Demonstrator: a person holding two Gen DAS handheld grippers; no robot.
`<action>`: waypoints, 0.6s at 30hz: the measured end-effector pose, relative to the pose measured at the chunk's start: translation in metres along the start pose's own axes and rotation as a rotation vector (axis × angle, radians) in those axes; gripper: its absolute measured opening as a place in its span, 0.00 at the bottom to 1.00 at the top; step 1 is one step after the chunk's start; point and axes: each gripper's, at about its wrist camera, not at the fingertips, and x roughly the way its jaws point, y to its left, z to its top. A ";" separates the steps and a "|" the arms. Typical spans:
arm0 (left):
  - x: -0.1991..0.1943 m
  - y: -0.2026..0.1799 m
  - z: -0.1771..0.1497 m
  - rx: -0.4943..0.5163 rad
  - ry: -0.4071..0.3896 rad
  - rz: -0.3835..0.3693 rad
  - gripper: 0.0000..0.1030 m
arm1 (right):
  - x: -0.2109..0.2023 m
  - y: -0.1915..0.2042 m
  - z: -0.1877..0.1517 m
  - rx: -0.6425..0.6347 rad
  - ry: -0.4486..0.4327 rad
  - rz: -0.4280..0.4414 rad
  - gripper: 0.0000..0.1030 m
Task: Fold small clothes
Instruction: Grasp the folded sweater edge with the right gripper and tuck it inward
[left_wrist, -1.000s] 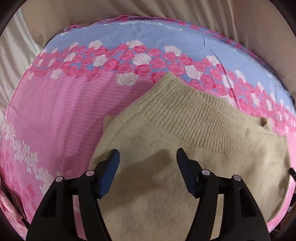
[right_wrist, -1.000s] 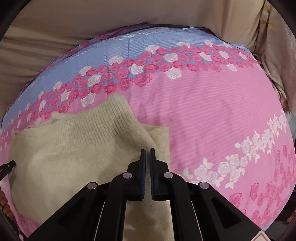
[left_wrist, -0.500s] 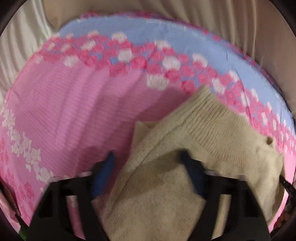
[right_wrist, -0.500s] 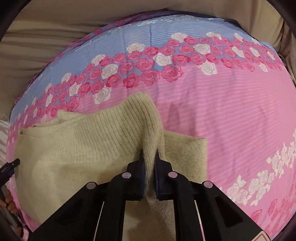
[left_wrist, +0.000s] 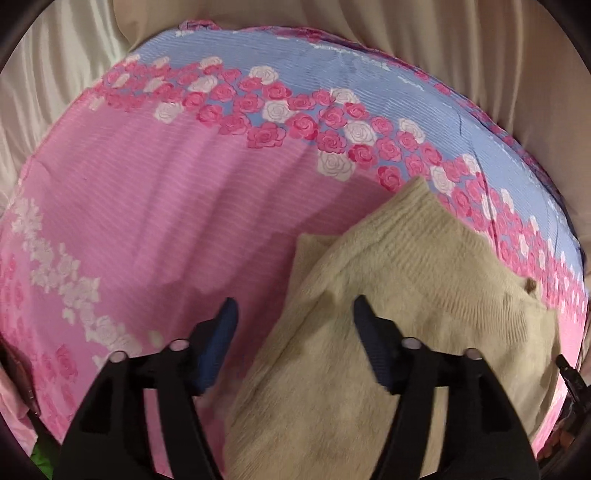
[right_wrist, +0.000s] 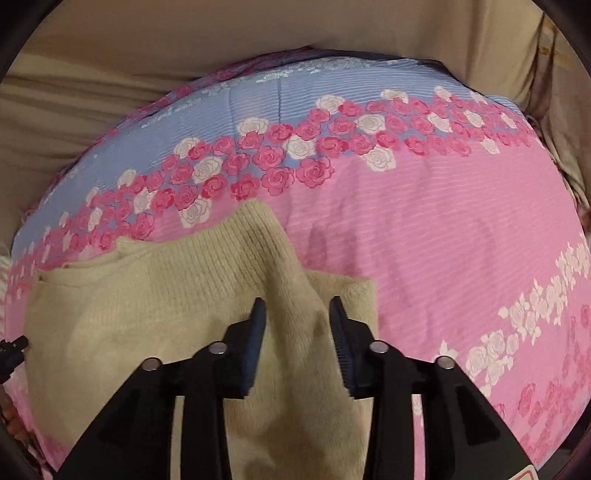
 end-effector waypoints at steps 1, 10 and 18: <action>-0.004 0.003 -0.008 0.003 0.001 -0.010 0.72 | -0.006 -0.002 -0.008 -0.008 0.004 0.003 0.40; 0.003 0.044 -0.088 -0.079 0.164 -0.080 0.85 | -0.020 -0.036 -0.099 0.060 0.117 0.085 0.63; -0.020 0.060 -0.104 -0.158 0.109 -0.268 0.17 | -0.025 -0.042 -0.109 0.126 0.093 0.170 0.22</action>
